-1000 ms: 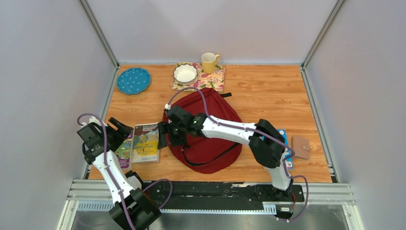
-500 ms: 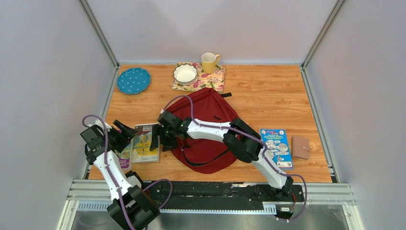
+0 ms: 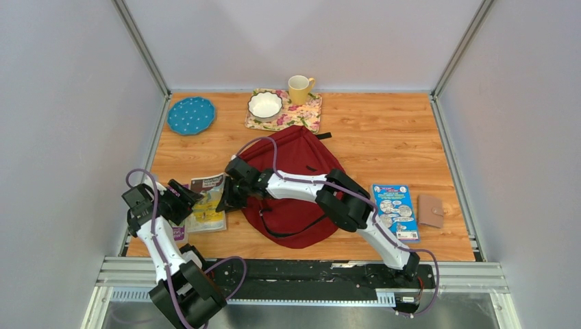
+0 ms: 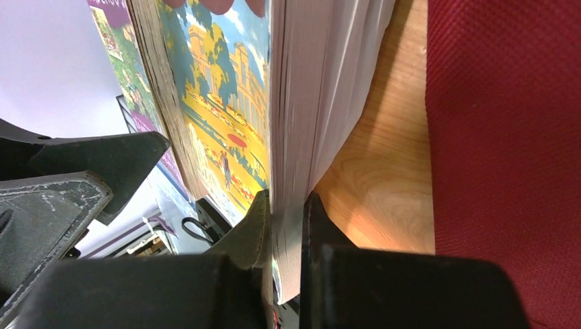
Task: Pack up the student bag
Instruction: Pick up the book from the center of the board.
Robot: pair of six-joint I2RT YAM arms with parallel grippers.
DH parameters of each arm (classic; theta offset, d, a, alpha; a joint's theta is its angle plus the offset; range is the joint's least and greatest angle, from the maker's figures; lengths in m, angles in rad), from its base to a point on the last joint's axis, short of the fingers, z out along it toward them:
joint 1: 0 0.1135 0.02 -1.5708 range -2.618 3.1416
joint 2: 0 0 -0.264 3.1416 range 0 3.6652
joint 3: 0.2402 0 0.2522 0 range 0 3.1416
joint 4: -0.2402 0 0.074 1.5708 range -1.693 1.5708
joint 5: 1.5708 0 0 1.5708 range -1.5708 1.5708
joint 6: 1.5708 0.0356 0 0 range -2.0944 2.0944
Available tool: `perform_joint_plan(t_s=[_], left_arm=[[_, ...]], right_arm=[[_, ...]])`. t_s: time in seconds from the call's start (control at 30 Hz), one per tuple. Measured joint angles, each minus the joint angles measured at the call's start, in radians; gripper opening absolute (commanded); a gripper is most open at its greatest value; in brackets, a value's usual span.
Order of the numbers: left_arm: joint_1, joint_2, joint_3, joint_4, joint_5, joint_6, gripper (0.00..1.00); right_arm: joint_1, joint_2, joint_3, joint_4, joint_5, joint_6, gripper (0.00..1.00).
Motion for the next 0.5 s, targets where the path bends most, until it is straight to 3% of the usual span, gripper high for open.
perform_joint_plan(t_s=[0.3, 0.5], left_arm=[[-0.001, -0.047, 0.030, -0.014, -0.008, -0.003, 0.78], [0.000, -0.119, 0.106, -0.014, -0.011, -0.035, 0.79]], right_arm=[[-0.008, -0.029, -0.051, 0.049, 0.003, -0.017, 0.00], [-0.021, -0.156, -0.171, 0.064, 0.015, -0.063, 0.00]])
